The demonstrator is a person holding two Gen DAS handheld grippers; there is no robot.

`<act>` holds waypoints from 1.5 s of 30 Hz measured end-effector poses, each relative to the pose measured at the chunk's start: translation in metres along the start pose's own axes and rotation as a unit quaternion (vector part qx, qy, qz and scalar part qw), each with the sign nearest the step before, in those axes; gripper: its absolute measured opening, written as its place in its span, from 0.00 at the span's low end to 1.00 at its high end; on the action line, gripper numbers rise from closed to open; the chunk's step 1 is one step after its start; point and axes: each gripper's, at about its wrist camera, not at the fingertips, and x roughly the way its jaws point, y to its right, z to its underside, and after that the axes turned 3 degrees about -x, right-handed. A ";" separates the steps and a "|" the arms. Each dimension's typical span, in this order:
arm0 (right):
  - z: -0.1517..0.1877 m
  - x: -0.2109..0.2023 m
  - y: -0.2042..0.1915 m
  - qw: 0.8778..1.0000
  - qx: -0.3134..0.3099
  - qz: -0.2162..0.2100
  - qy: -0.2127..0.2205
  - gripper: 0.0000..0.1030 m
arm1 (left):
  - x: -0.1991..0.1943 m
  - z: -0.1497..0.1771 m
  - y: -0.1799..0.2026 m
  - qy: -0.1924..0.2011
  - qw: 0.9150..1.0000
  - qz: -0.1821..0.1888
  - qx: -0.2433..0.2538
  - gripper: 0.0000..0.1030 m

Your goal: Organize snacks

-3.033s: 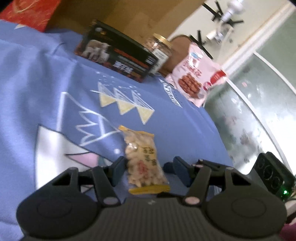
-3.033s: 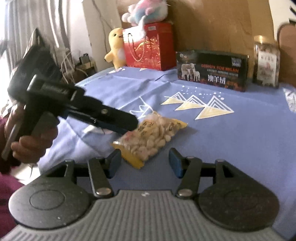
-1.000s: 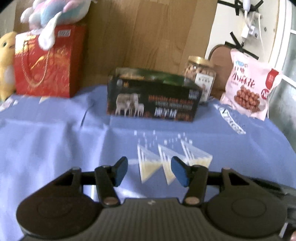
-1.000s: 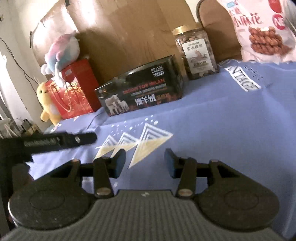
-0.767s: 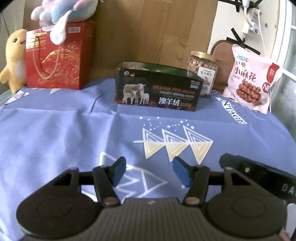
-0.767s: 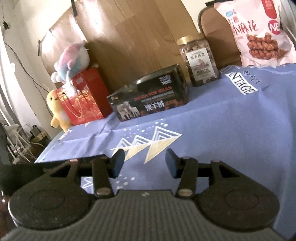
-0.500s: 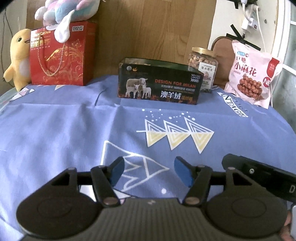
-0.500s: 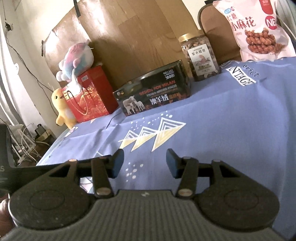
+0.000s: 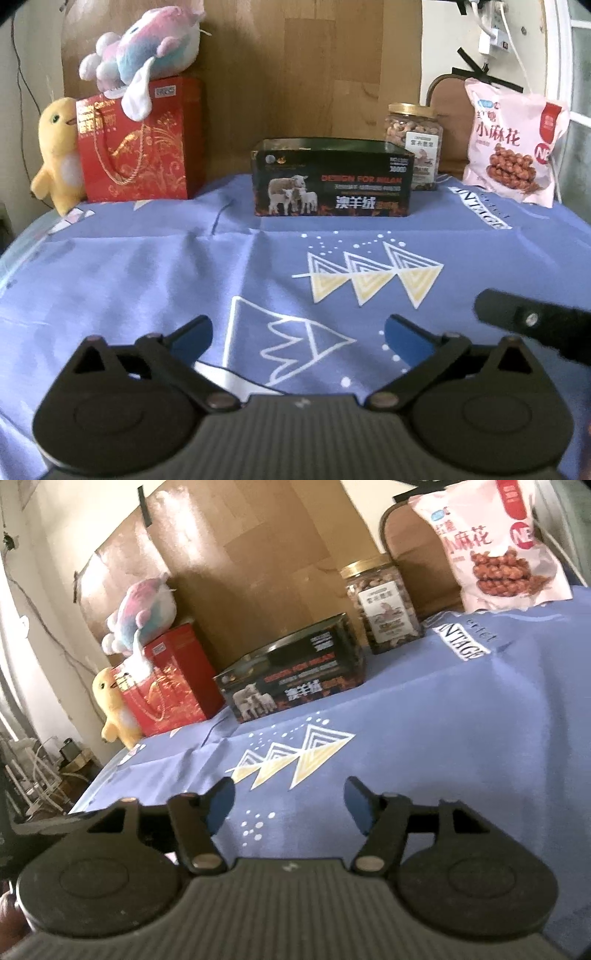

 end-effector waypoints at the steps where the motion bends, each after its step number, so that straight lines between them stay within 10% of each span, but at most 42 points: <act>1: 0.000 -0.001 0.000 1.000 0.001 0.002 0.002 0.70 | 0.000 0.000 0.000 0.000 1.000 -0.006 0.003 1.00; 45: 0.005 0.000 0.005 0.999 0.040 -0.001 -0.013 0.82 | 0.008 0.009 0.001 0.009 0.981 -0.172 0.094 1.00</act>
